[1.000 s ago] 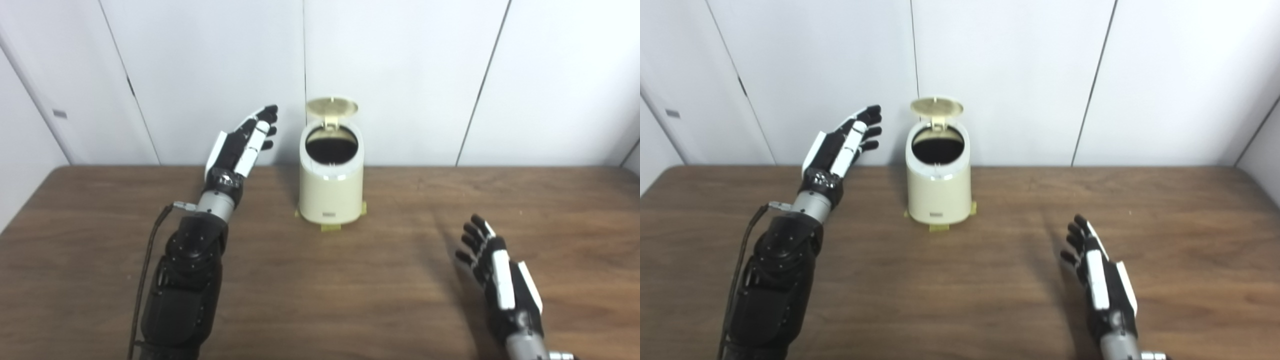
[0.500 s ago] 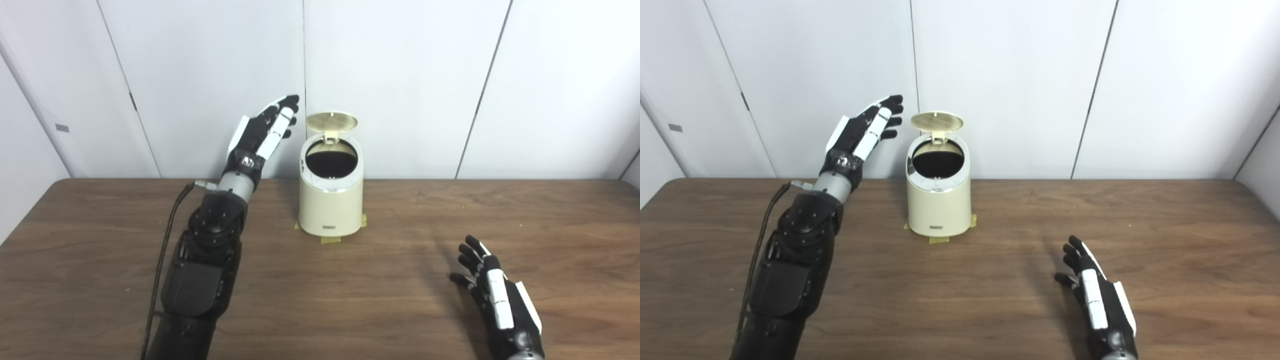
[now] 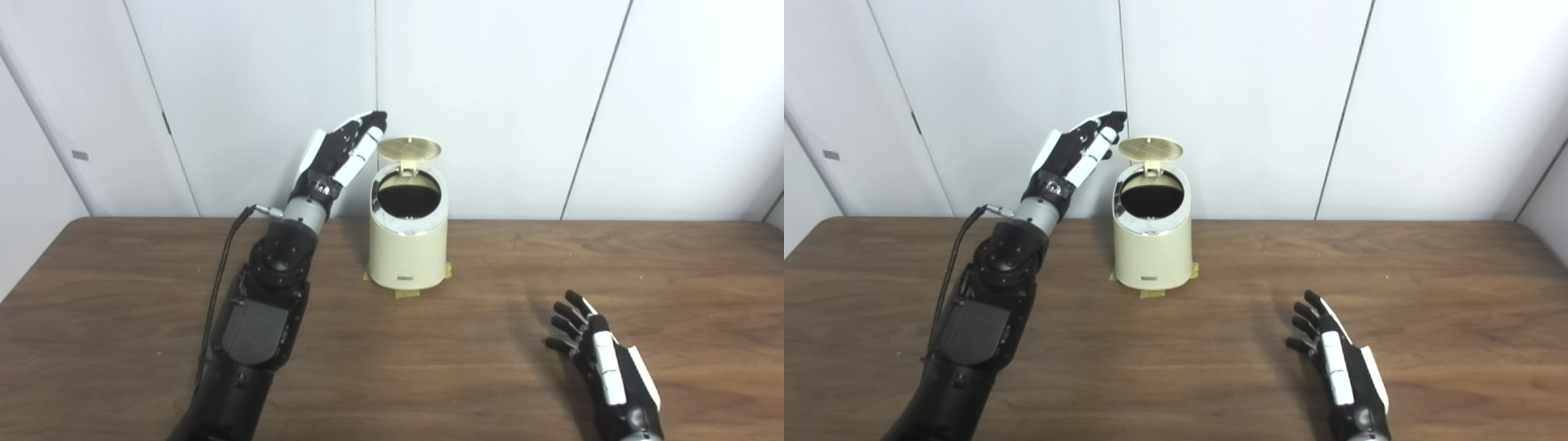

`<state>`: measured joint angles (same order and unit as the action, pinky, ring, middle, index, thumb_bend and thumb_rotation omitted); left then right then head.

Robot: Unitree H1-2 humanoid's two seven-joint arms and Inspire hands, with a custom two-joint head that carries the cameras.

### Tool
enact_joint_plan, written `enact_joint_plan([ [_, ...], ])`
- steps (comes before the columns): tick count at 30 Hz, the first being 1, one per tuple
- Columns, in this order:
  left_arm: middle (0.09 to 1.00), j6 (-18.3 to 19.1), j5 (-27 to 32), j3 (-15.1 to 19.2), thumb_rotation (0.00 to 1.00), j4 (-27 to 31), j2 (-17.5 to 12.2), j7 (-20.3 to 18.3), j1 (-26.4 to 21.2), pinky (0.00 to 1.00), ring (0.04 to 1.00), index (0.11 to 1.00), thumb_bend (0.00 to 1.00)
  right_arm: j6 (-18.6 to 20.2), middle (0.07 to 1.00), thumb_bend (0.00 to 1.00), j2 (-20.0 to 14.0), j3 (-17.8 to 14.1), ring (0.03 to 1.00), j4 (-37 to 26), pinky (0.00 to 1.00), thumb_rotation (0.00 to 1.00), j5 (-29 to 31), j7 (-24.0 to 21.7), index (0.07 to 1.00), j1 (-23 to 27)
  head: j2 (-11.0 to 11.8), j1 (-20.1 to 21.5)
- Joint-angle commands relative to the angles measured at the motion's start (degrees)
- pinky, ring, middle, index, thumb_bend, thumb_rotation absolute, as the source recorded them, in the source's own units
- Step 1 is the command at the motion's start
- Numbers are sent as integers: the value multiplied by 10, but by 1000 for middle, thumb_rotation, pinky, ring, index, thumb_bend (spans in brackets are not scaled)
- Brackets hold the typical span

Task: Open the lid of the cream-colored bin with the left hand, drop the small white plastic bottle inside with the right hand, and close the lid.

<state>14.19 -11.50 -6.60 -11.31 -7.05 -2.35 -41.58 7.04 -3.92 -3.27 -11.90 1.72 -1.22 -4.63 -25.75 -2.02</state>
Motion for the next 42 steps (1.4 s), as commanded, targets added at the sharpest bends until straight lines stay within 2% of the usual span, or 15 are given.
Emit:
enact_joint_plan([
  [1, 878, -19, -29, -11, 872, 8, -13, 4, -49, 852, 887, 882, 486, -29, 872, 571, -5, 1, 856, -7, 739, 1000, 10, -9, 907, 11, -1, -1],
  [4, 913, -17, -64, -32, 892, 1, -27, 2, -57, 898, 933, 885, 478, -32, 871, 582, -5, 1, 856, -3, 732, 1000, 12, -12, 912, 12, 0, 1],
  [6, 923, -28, -87, -46, 886, -6, -36, 4, -62, 899, 939, 885, 467, -34, 867, 578, -4, 1, 853, -1, 730, 1000, 12, -11, 912, 12, 0, 0],
  [9, 907, -37, -121, -67, 874, -9, -47, 3, -69, 862, 914, 872, 465, -36, 852, 576, -2, 4, 832, 3, 692, 1000, 1, -6, 909, 12, 0, 2],
  [13, 878, -39, -165, -97, 932, -10, -62, -8, -75, 829, 886, 846, 490, -41, 828, 583, -2, 12, 794, 7, 617, 1000, -20, -2, 898, 10, 0, 3],
  [18, 855, -62, -215, -130, 969, -22, -79, -14, -83, 813, 870, 823, 502, -37, 814, 578, 2, 14, 790, 6, 618, 1000, -20, 0, 894, 10, 1, 4],
  [29, 855, -75, -293, -165, 968, -18, -92, -44, -97, 847, 884, 794, 555, -33, 792, 572, 10, 3, 777, 4, 629, 1000, -9, 10, 891, 11, -3, 6],
  [37, 837, -81, -343, -175, 935, 4, -95, -44, -90, 857, 865, 774, 547, -35, 777, 538, 7, 3, 765, 0, 639, 1000, -21, 13, 879, 8, -8, 7],
  [42, 834, -81, -382, -190, 983, 21, -102, -56, -88, 903, 887, 778, 543, -33, 761, 535, 8, 5, 753, -7, 633, 1000, -33, 18, 857, 7, -14, 11],
])
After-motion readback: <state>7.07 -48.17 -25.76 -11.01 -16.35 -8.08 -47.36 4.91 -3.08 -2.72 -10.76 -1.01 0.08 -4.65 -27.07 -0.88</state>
